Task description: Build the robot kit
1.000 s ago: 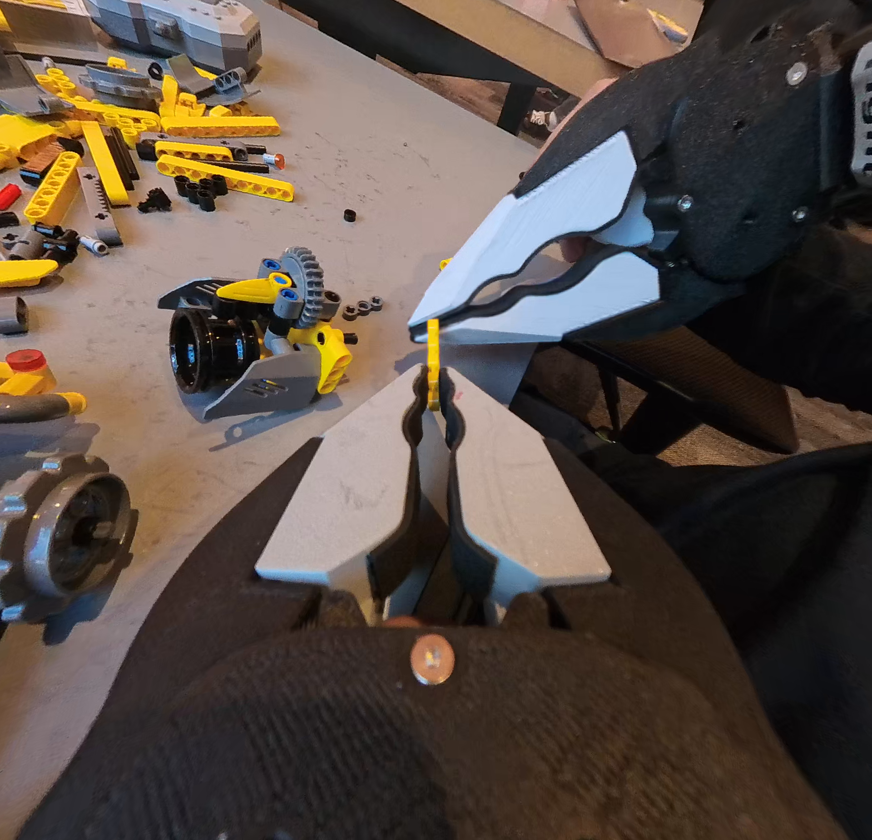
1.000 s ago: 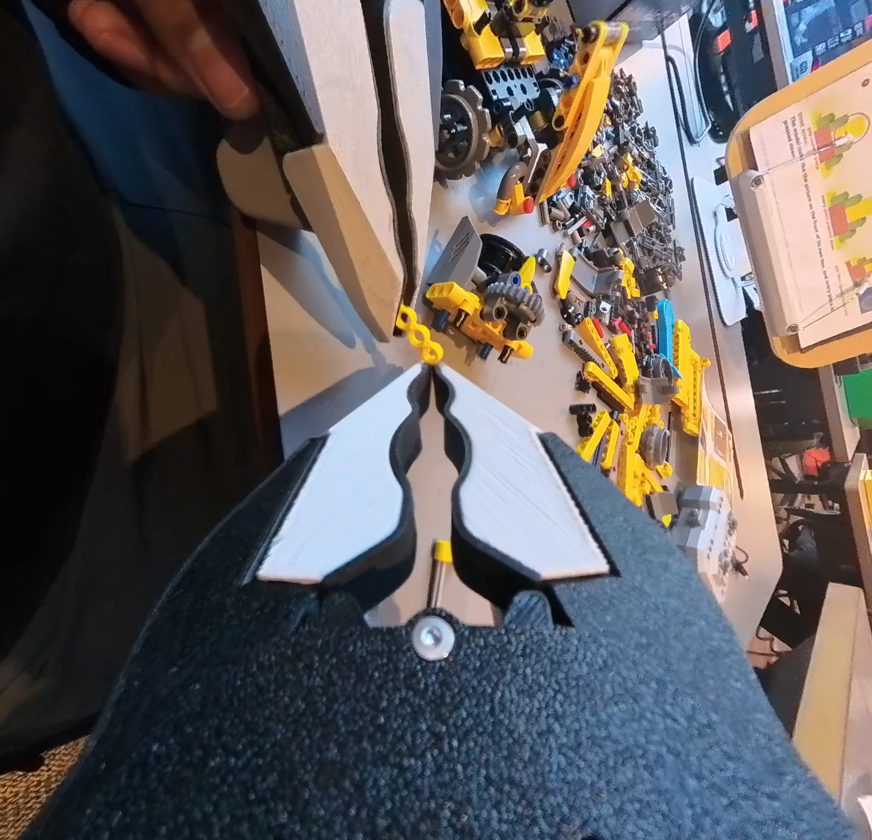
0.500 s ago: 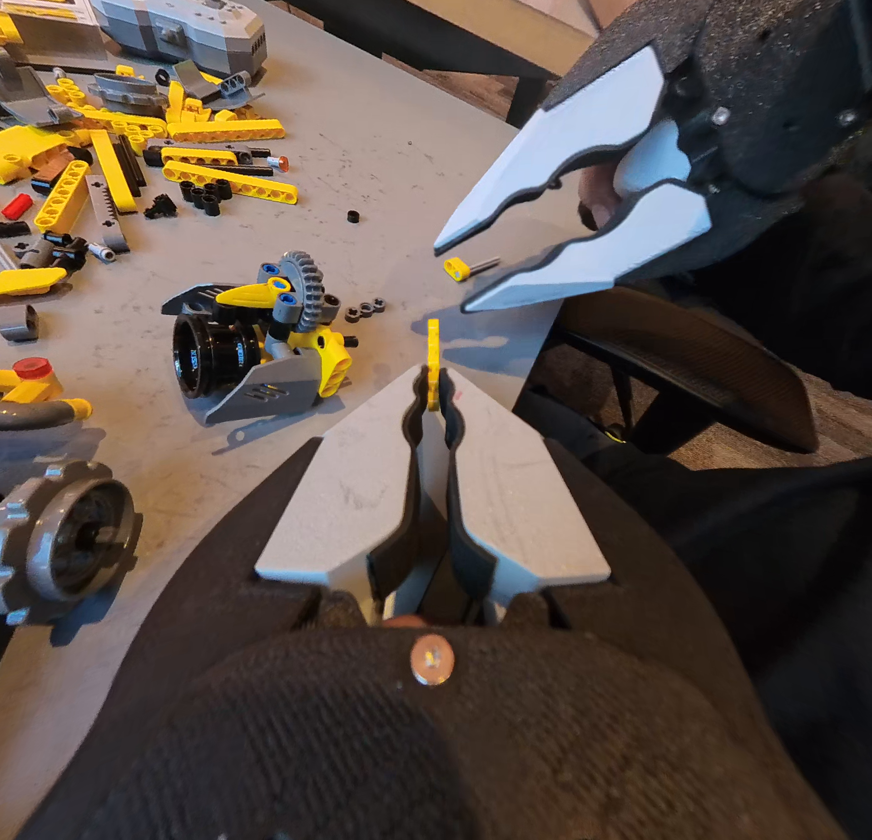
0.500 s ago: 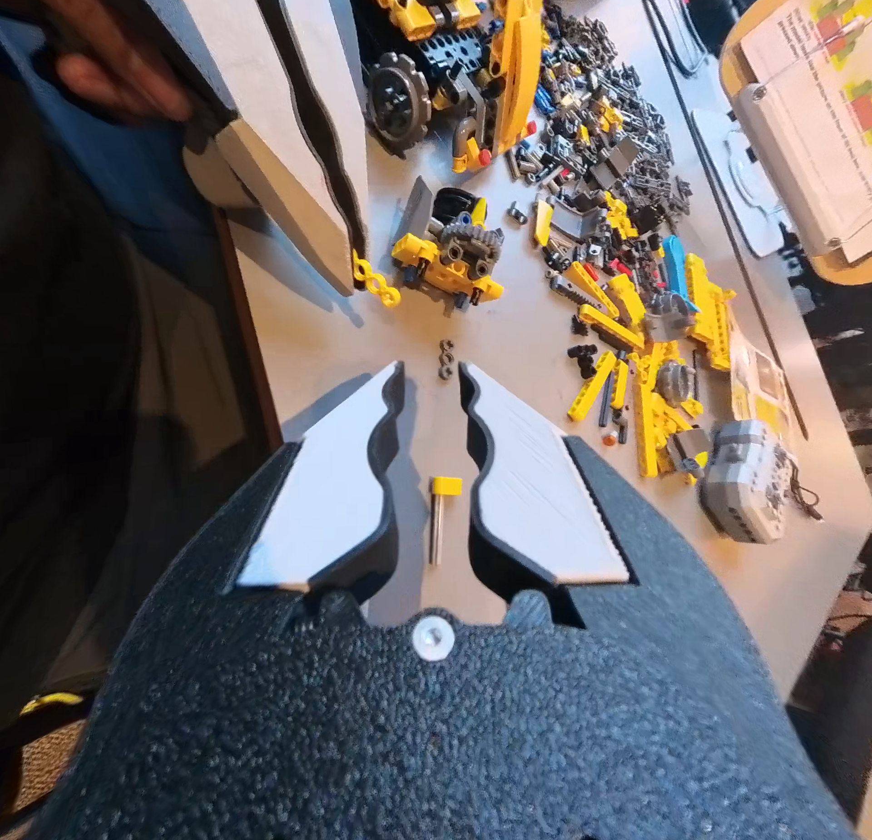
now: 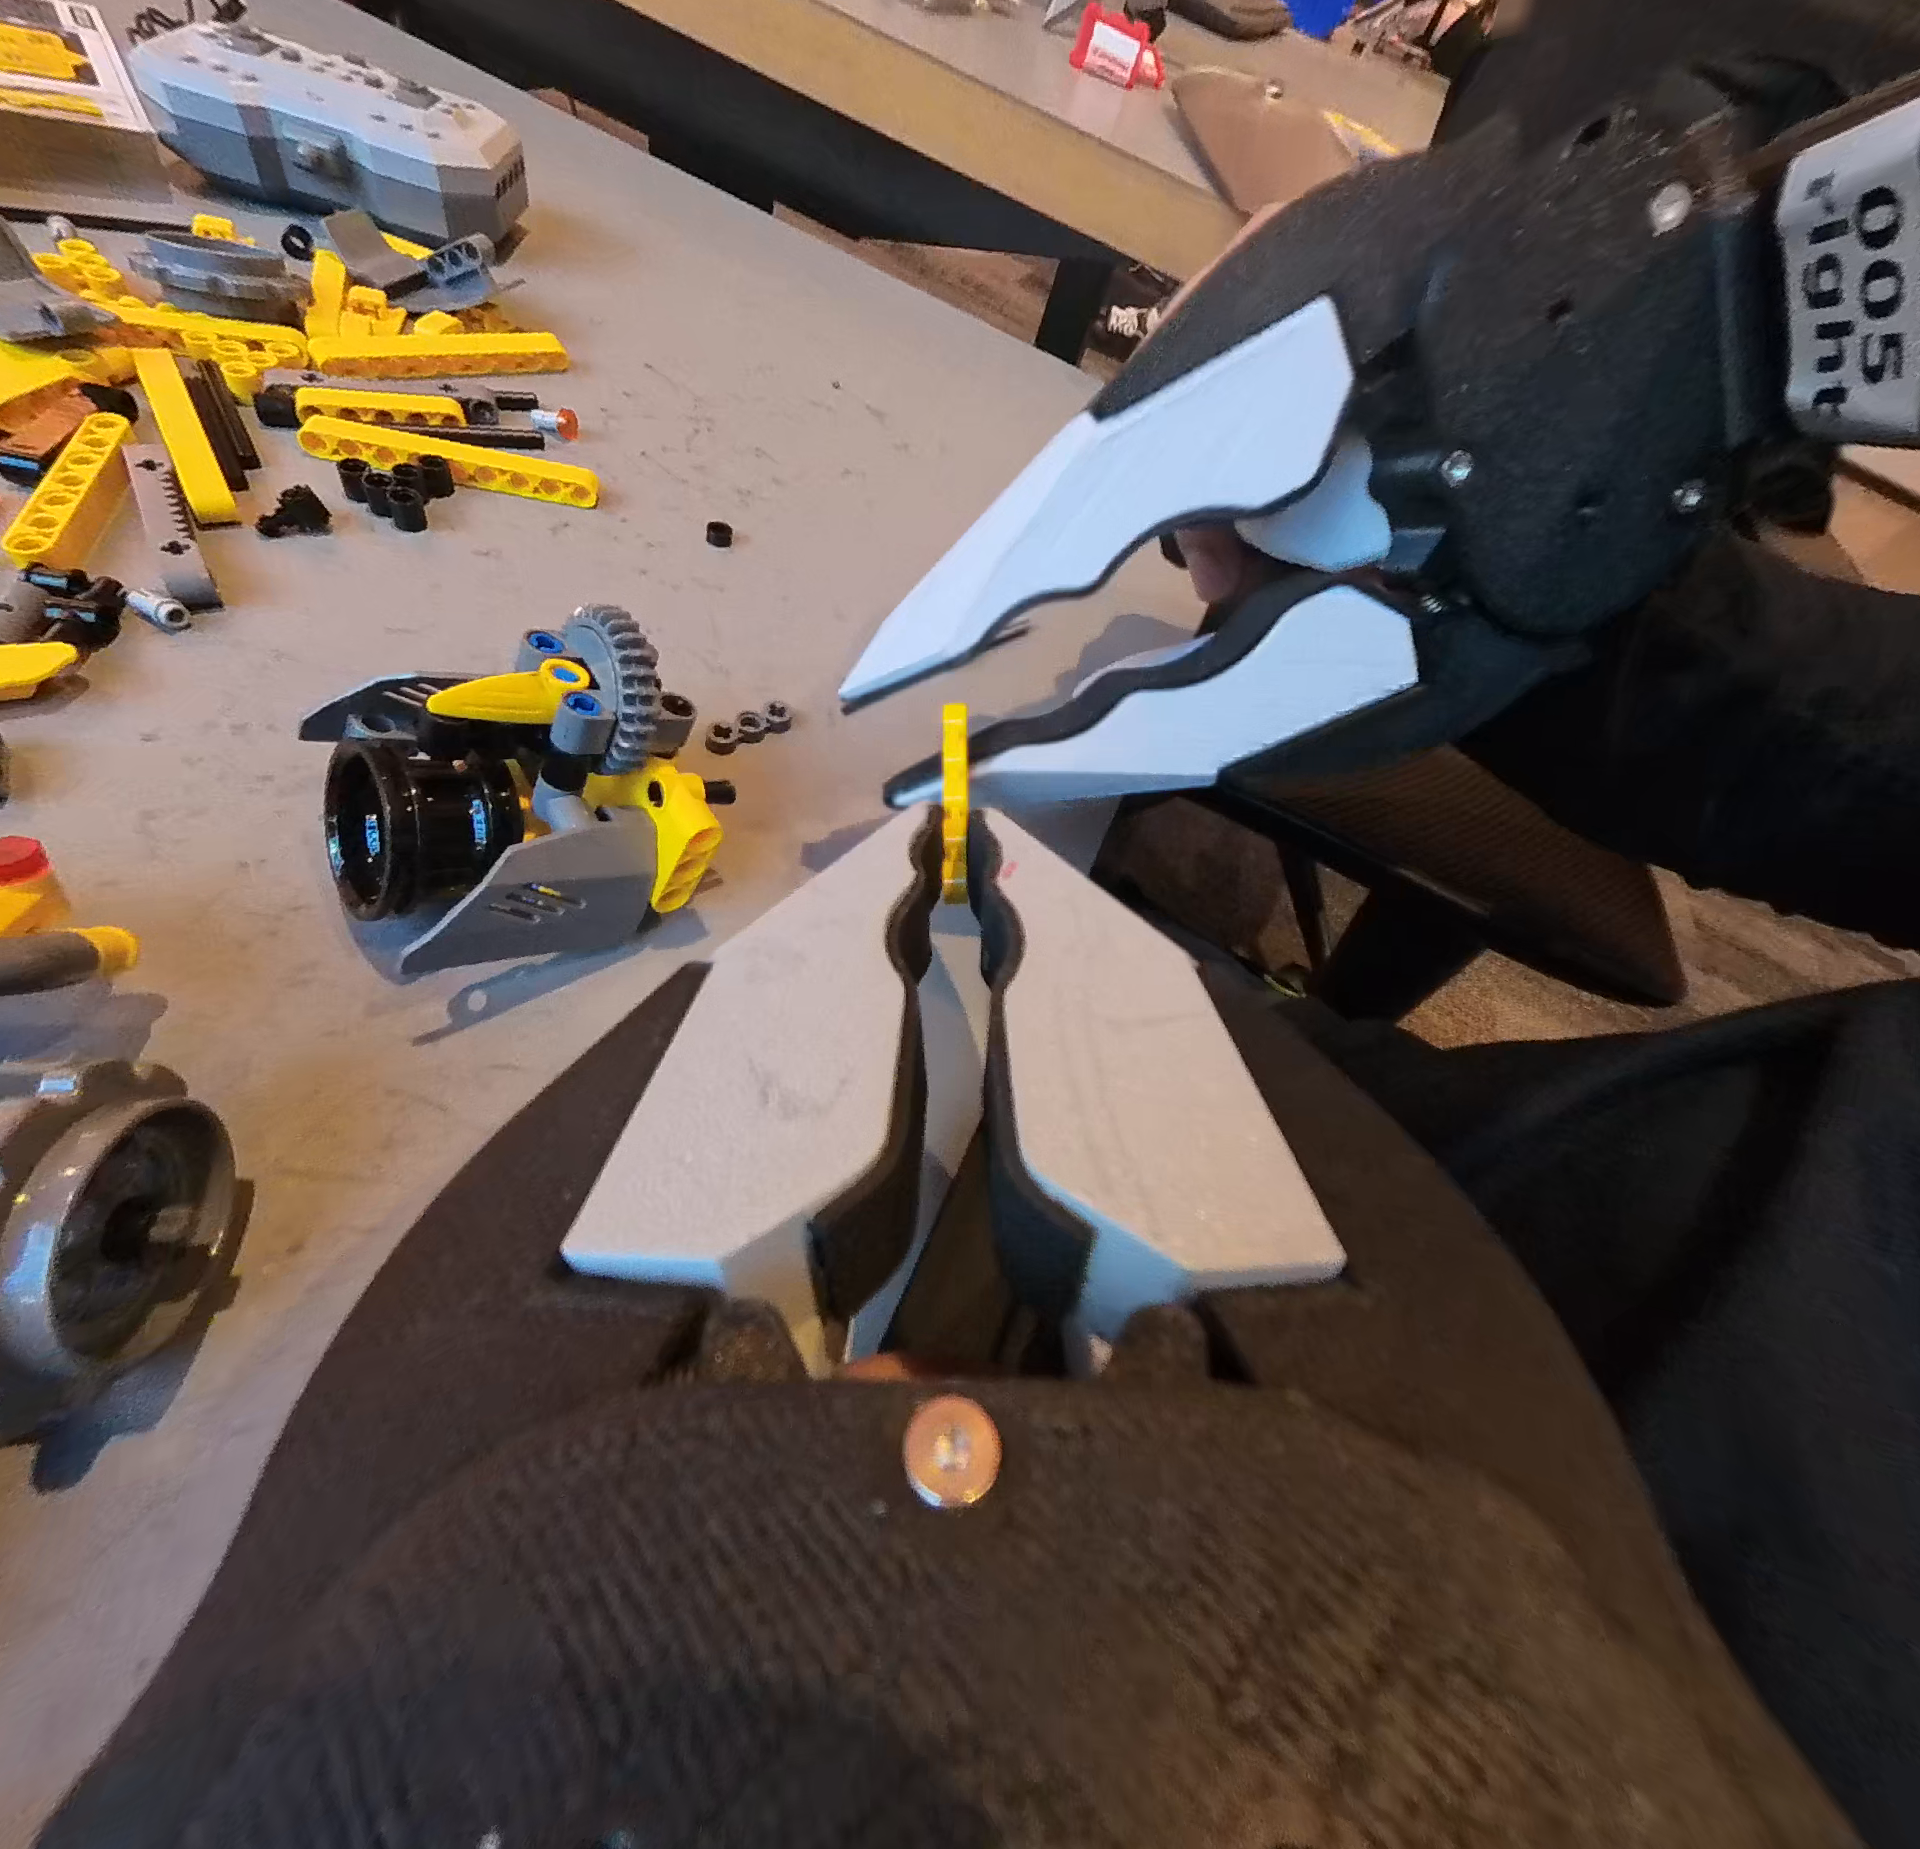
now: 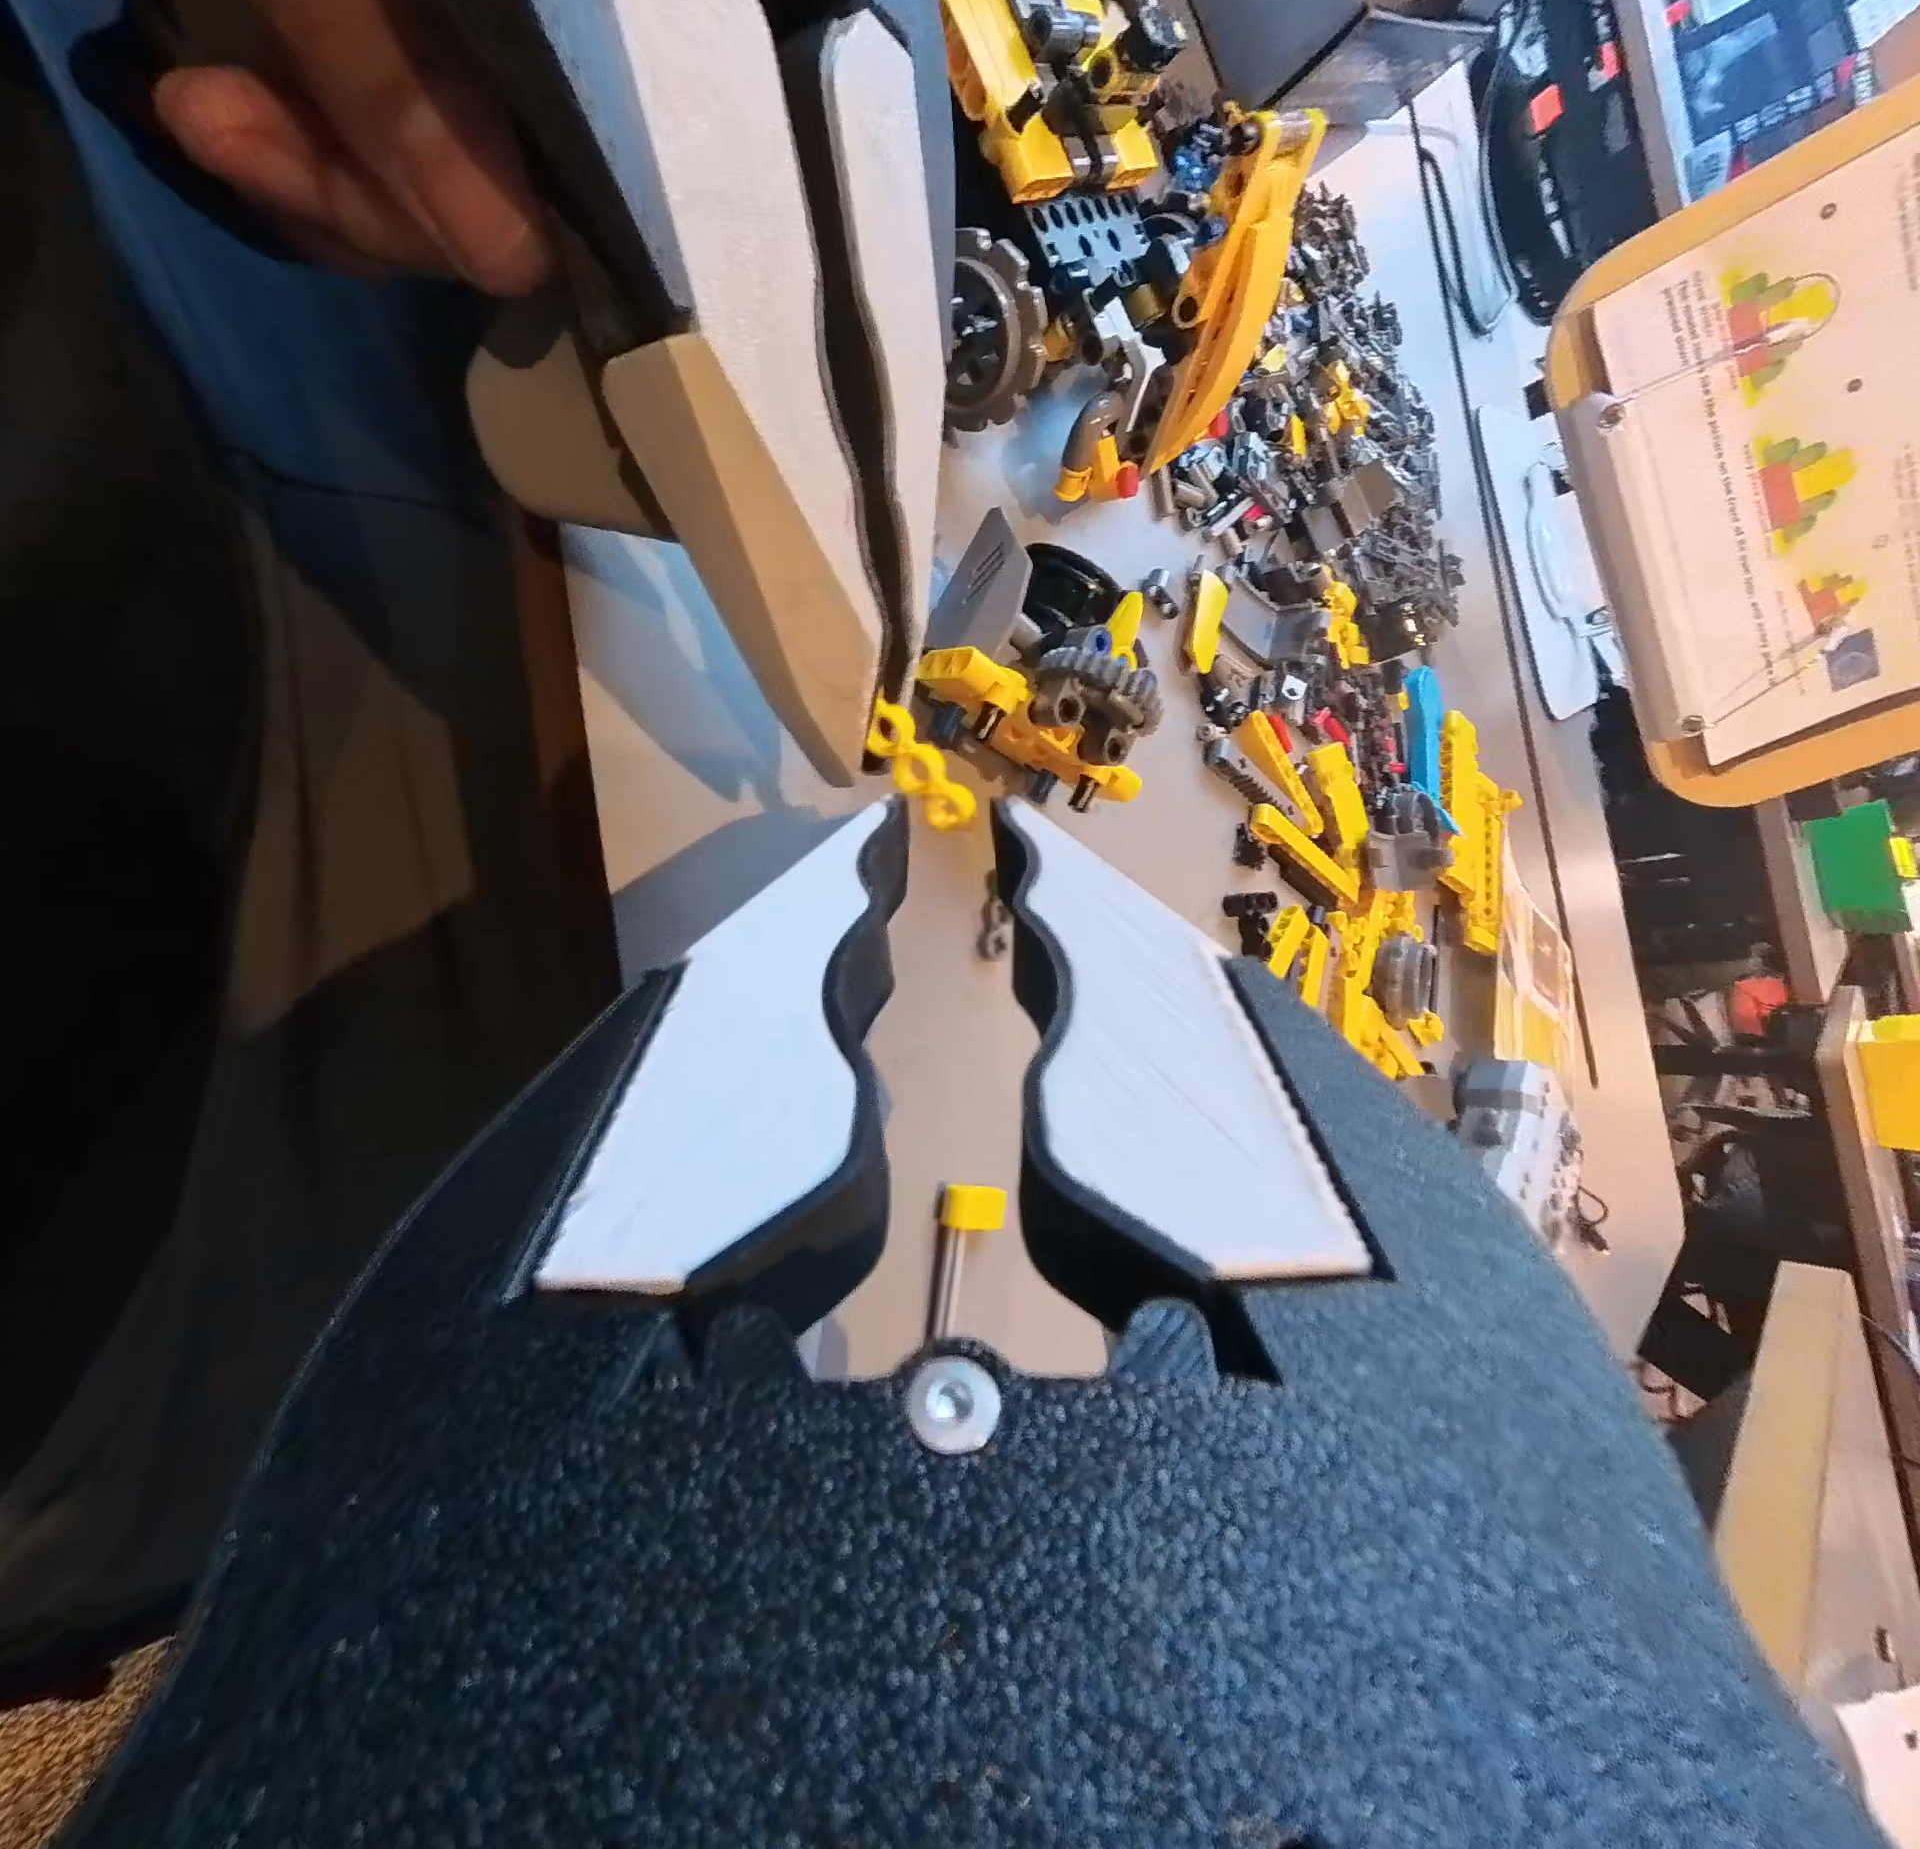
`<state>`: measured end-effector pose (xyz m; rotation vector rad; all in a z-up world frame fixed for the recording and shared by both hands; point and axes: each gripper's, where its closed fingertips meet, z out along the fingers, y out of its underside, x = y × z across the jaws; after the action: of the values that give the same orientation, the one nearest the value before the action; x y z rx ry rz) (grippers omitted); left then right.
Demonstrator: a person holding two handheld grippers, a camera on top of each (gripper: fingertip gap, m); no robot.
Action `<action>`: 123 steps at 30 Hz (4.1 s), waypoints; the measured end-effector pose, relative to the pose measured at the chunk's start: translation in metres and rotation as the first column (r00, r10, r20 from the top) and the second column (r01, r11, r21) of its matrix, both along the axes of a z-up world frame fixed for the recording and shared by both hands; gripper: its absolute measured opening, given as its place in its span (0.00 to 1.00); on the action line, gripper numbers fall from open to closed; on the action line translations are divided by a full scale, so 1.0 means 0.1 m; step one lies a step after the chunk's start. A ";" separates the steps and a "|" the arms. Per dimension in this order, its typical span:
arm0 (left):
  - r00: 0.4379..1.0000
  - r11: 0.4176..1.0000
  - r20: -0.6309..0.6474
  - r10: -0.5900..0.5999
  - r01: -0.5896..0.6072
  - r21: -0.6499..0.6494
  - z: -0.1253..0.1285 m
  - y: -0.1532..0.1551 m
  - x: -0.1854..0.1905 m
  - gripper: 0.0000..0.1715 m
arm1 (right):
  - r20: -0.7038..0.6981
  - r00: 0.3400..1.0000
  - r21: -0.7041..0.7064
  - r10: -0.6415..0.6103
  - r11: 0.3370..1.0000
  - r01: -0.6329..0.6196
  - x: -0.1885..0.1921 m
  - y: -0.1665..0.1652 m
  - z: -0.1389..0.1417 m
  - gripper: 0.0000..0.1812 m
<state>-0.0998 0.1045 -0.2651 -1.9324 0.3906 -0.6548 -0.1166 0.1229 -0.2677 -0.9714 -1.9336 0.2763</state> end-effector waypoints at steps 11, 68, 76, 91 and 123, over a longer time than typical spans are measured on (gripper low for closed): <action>1.000 1.000 0.004 0.008 -0.008 -0.009 -0.01 0.01 -0.01 0.01 | 0.005 1.000 0.054 0.019 0.998 -0.019 0.00 0.00 0.00 0.04; 0.913 0.989 -0.407 -0.035 -0.028 -0.148 -0.33 0.30 0.26 0.01 | 0.180 0.969 -0.543 -0.167 0.805 0.239 0.51 0.35 -0.33 0.12; 0.973 0.969 -0.227 -0.045 -0.013 -0.245 -0.32 0.31 0.31 0.00 | 0.143 0.979 -0.532 -0.142 0.823 0.197 0.53 0.35 -0.28 0.14; 0.901 0.976 -0.404 -0.158 0.082 -0.200 -0.26 0.30 0.35 0.11 | 0.141 0.982 -0.512 -0.124 0.840 0.180 0.65 0.40 -0.23 0.16; 0.702 0.967 -0.700 -0.131 0.246 0.067 -0.03 0.37 0.51 0.11 | 0.323 0.944 -0.711 -0.064 0.642 0.287 0.79 0.18 0.02 0.02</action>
<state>-0.0493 0.1414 -0.2681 -1.9414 1.0949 0.0224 -0.0372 0.1405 -0.2657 -1.8222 -1.9525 0.9324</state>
